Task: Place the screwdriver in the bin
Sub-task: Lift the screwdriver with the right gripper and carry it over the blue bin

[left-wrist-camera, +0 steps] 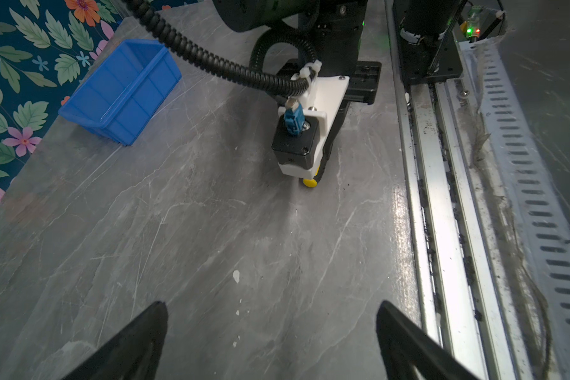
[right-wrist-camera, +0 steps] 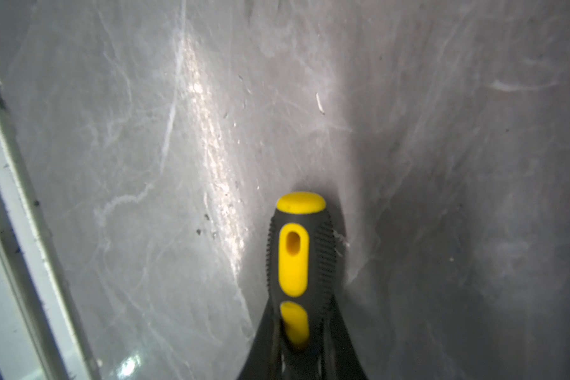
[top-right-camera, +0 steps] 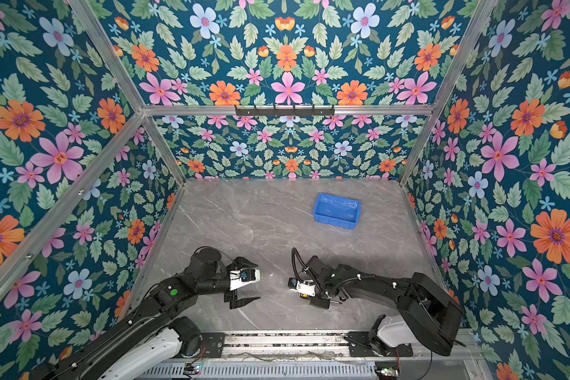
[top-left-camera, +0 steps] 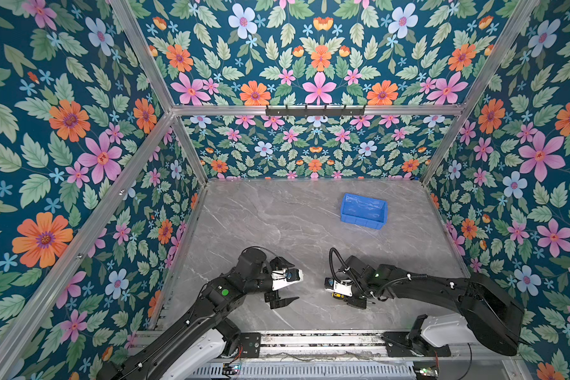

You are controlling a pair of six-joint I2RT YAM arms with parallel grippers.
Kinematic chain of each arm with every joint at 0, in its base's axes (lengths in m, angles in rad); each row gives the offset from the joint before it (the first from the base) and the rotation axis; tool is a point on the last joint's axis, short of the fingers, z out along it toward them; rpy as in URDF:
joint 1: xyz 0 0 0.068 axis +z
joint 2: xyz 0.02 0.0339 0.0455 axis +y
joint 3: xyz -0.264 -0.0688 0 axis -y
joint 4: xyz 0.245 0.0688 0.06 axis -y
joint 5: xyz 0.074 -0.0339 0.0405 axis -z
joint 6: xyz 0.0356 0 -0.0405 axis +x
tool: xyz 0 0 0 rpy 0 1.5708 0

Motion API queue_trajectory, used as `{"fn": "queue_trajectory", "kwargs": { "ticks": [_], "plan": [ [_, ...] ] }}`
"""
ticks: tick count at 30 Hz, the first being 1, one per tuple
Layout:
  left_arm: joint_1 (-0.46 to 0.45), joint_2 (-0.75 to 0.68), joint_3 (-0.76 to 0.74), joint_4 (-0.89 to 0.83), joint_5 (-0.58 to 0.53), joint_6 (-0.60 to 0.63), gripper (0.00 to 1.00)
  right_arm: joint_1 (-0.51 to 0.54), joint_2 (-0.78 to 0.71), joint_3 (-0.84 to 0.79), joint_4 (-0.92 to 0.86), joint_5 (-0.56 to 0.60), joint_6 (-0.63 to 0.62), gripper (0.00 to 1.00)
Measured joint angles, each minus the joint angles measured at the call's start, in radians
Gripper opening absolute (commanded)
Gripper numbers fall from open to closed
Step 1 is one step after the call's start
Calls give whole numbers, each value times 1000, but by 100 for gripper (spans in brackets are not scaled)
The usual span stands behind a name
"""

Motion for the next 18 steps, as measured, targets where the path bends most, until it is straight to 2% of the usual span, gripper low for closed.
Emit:
{"fn": "queue_trajectory", "kwargs": {
  "ticks": [9, 18],
  "plan": [
    [0, 3, 5, 9, -1, 0, 100, -7, -89, -26, -9, 45, -6, 0],
    [0, 49, 11, 69, 1, -9, 100, -161, -168, 37, -58, 52, -132, 0]
  ]
}}
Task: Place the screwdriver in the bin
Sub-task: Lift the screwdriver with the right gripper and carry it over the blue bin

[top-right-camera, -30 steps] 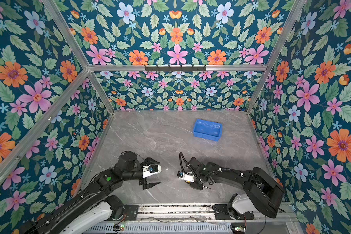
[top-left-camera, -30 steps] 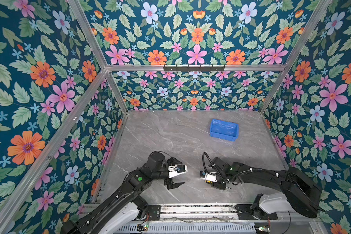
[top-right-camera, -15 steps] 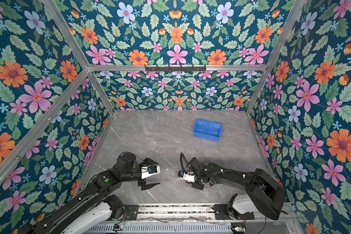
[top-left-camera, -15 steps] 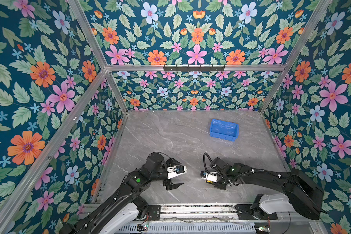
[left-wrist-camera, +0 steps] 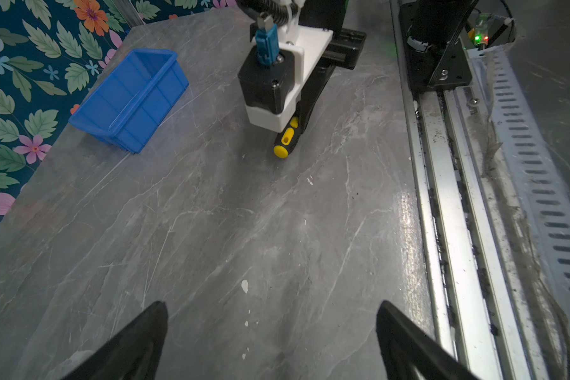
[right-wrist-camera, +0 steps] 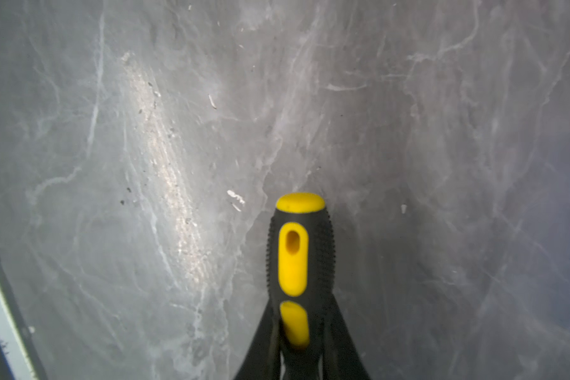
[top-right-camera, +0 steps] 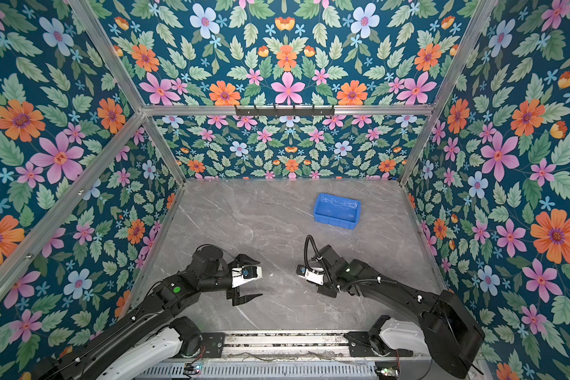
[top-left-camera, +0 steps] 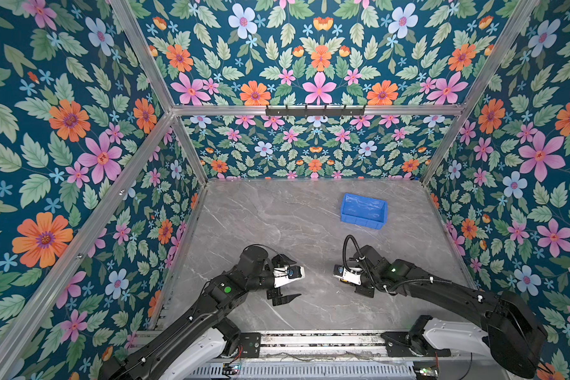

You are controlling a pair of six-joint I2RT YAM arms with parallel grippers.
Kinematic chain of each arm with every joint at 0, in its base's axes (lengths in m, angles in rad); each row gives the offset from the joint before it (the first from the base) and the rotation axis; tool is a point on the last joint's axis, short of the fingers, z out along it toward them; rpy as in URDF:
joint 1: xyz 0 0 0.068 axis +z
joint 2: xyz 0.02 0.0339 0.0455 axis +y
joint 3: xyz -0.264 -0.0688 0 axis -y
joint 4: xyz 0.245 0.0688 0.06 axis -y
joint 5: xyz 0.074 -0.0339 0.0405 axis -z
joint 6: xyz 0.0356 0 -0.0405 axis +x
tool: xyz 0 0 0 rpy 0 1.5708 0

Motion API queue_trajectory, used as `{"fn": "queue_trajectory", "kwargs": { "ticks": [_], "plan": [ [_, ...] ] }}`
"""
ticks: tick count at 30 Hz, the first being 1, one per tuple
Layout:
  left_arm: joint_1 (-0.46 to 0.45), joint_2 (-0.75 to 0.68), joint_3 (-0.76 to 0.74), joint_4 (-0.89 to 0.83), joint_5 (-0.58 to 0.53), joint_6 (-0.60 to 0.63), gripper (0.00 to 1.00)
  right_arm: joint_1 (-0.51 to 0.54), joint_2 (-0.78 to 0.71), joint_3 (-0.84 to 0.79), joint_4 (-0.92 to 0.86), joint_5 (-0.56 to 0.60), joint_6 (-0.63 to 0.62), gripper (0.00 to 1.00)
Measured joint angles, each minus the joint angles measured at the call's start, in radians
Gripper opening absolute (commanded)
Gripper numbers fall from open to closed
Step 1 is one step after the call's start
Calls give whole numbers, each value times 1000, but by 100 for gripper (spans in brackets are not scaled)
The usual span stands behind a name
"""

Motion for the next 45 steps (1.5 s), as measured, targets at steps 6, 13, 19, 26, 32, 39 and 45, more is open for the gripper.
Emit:
{"fn": "queue_trajectory", "kwargs": {
  "ticks": [6, 13, 19, 26, 32, 39, 45],
  "plan": [
    [0, 30, 0, 66, -1, -18, 100, -129, 13, 76, -14, 13, -114, 0],
    [0, 81, -24, 232, -33, -75, 100, -251, 100, 196, -19, 23, -219, 0],
    [0, 158, -35, 430, -68, -164, 100, -309, 196, 301, 12, 35, -269, 0],
    [0, 248, -45, 642, -137, -268, 100, -381, 333, 445, 62, 53, -315, 0],
    [-11, 373, -27, 814, -222, -339, 100, -422, 477, 578, 136, 82, -343, 0],
    [-36, 493, 10, 945, -261, -385, 100, -434, 655, 700, 264, 104, -394, 0],
    [-56, 511, -7, 1017, -289, -413, 100, -459, 776, 771, 358, 122, -444, 0]
  ]
}}
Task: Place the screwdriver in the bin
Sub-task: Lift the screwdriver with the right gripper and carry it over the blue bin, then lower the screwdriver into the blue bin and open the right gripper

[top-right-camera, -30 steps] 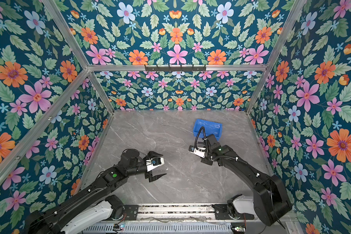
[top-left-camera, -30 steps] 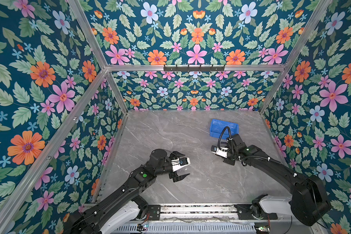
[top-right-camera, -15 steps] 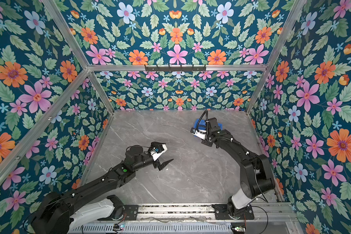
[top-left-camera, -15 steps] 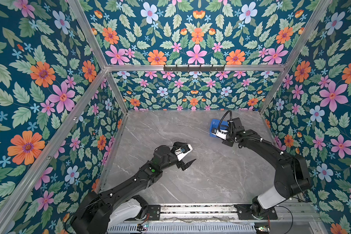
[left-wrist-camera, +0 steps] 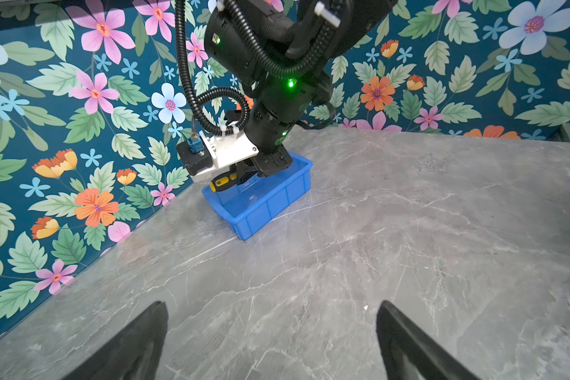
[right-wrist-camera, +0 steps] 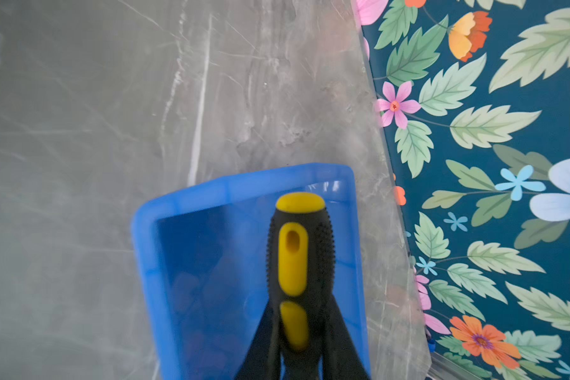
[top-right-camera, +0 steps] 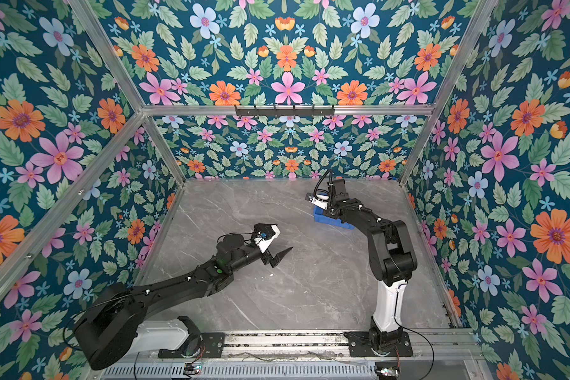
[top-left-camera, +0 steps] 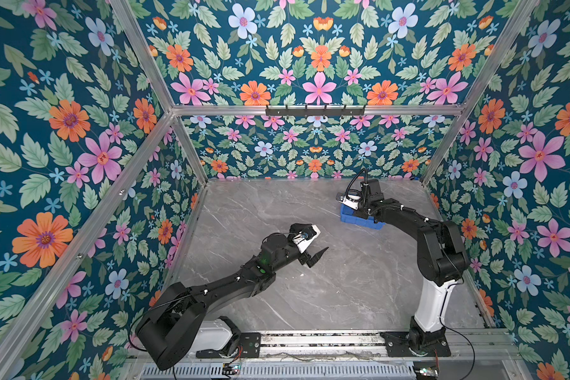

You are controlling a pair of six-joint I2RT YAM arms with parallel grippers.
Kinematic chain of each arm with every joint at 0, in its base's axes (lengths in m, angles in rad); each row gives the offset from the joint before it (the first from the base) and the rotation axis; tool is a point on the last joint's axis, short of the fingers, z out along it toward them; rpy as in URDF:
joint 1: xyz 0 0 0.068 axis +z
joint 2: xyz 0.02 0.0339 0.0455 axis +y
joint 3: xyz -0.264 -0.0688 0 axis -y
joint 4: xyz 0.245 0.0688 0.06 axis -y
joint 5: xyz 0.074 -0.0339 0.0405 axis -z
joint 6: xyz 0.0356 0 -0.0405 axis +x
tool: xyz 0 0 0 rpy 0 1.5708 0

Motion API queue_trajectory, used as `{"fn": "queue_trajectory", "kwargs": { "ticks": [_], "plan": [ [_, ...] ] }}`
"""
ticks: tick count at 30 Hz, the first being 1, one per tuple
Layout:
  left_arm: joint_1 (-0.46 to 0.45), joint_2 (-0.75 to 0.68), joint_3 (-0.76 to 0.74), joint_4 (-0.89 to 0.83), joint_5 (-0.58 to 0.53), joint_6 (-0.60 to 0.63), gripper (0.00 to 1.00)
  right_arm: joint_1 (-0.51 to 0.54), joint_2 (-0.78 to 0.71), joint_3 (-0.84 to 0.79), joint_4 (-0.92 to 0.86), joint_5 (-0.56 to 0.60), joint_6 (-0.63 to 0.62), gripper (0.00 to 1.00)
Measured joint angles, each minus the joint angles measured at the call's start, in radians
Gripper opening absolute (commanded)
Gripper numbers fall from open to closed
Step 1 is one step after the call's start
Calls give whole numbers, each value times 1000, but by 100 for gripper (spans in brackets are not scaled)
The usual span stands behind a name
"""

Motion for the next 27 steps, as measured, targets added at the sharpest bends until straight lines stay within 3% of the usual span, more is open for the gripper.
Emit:
{"fn": "queue_trajectory", "kwargs": {
  "ticks": [20, 27],
  "plan": [
    [-8, -46, -71, 48, -62, -15, 100, -56, 178, 43, 97, 3, -19, 0],
    [-8, -54, -76, 51, -72, -16, 100, -61, 178, 14, 105, -7, 3, 30]
  ]
}}
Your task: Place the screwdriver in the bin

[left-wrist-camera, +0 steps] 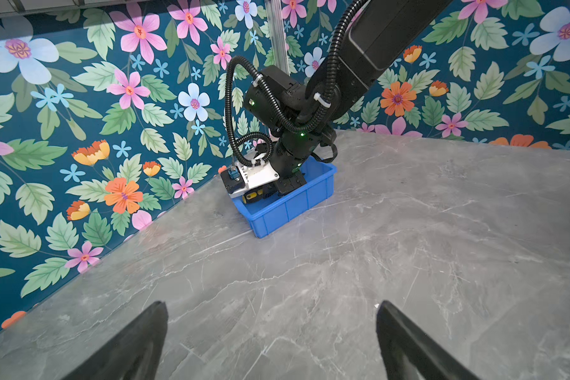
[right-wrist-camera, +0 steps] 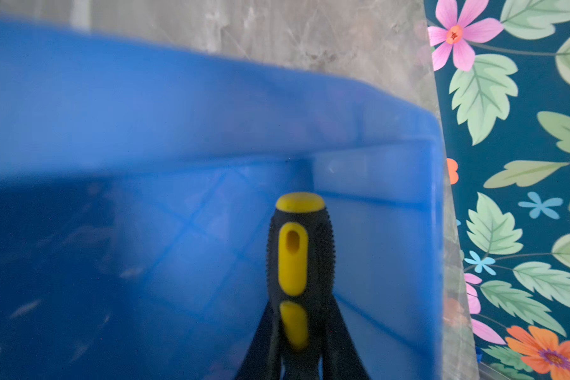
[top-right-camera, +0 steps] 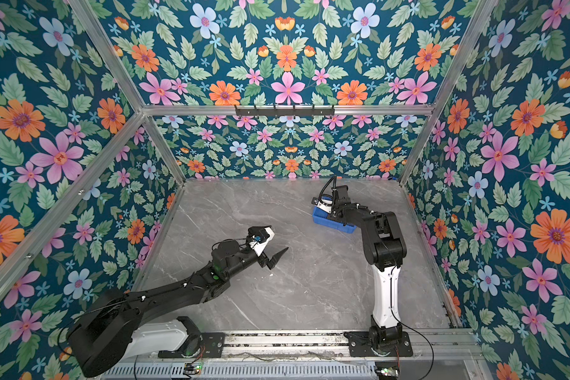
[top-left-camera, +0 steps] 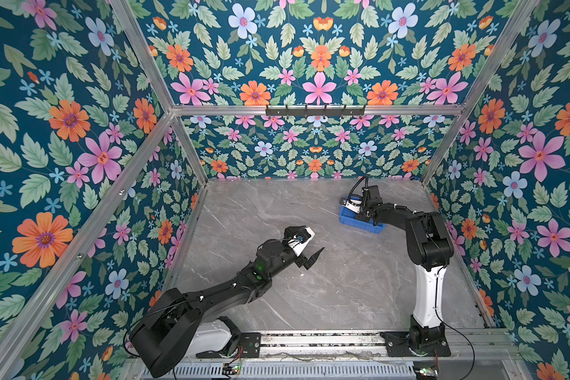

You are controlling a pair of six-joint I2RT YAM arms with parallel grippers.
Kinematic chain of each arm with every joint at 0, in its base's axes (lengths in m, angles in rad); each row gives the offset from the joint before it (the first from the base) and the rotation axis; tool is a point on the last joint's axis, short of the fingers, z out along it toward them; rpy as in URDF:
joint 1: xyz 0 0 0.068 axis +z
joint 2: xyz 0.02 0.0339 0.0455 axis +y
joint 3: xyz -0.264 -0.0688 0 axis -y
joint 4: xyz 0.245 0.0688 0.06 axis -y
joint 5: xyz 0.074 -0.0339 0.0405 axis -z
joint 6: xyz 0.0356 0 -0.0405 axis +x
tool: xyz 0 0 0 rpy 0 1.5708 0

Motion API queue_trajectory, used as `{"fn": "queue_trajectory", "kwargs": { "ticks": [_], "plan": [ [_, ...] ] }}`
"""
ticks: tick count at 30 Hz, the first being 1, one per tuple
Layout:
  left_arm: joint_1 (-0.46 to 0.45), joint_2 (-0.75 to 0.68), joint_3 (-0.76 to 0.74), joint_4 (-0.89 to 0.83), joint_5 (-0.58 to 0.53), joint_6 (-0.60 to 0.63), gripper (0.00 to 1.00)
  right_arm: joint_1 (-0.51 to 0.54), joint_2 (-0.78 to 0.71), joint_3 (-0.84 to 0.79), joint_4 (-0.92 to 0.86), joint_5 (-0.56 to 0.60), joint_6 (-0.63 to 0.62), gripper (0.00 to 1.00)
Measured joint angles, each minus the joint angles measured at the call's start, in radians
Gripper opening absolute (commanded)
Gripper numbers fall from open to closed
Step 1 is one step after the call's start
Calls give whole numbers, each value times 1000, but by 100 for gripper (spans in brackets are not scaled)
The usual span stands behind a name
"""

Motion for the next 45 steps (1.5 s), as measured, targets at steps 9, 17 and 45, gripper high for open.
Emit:
{"fn": "queue_trajectory", "kwargs": {
  "ticks": [9, 17, 45],
  "plan": [
    [0, -1, -2, 18, -16, 1, 100, -3, -89, -16, 5, -22, 10, 60],
    [1, -17, -24, 61, -101, -48, 100, -4, -237, -74, 32, -44, 55, 81],
    [453, -219, -252, 63, -282, -106, 100, -31, -912, -928, 337, -82, 861, 99]
  ]
}}
